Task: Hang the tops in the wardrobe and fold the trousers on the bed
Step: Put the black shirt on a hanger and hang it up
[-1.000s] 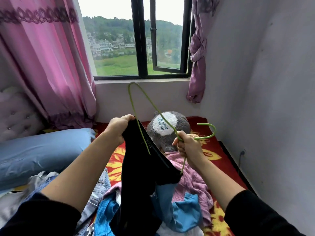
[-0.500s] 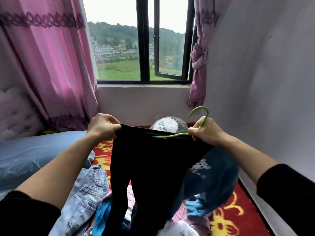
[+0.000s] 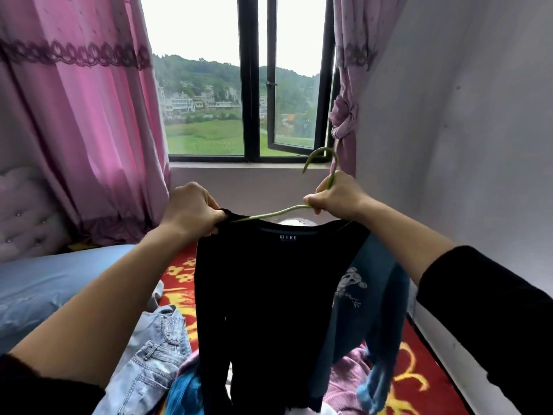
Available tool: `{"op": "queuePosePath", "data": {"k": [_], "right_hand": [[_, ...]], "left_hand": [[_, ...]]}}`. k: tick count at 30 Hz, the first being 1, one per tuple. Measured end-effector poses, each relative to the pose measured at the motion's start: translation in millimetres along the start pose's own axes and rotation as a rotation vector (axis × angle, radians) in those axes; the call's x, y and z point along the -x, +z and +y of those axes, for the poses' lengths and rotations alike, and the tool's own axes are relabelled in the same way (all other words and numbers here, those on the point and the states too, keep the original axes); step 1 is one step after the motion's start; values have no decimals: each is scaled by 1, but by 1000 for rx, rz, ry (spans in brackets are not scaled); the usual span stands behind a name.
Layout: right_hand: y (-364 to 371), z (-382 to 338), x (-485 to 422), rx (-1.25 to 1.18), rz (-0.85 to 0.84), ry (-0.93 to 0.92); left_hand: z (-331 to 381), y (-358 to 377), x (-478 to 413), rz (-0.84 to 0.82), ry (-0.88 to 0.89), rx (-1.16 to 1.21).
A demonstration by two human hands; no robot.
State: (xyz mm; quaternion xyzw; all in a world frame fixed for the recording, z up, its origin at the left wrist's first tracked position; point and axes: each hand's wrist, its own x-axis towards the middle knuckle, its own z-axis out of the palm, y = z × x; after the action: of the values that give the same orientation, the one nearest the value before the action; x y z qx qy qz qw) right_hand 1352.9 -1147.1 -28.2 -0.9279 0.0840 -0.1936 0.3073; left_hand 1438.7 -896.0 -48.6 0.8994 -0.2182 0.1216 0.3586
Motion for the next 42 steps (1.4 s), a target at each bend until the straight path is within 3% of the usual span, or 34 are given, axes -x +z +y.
{"op": "queuePosePath", "data": {"k": [4,6,9,12,15,18,24,34,38,42], "right_hand": [[-8,-29,-1,-21,15,-38],[-12,-45,-2,-43,76,-106],[-11,-71,4,-12,-19,-193],[-25,-86,7,-145,17,-187],[-41,-100,18,-367,5,-198],[-44,-118,34,-487,-83,-271],[-50,-137,62,-437,-259,-481],[-14,-222,138,-459,-454,-731],[9,-279,178,-521,-510,-846],[39,-344,235,-570,-577,-952]], "left_hand": [[7,-24,15,87,14,-113],[20,-37,26,140,7,15],[38,-49,48,126,19,195],[35,-62,77,157,63,267],[10,-87,97,342,40,-23],[0,-98,126,251,18,-174],[1,-127,197,502,100,-319],[0,-201,342,774,-127,-445],[-2,-241,405,891,-311,-347],[-3,-281,469,758,-361,-236]]}}
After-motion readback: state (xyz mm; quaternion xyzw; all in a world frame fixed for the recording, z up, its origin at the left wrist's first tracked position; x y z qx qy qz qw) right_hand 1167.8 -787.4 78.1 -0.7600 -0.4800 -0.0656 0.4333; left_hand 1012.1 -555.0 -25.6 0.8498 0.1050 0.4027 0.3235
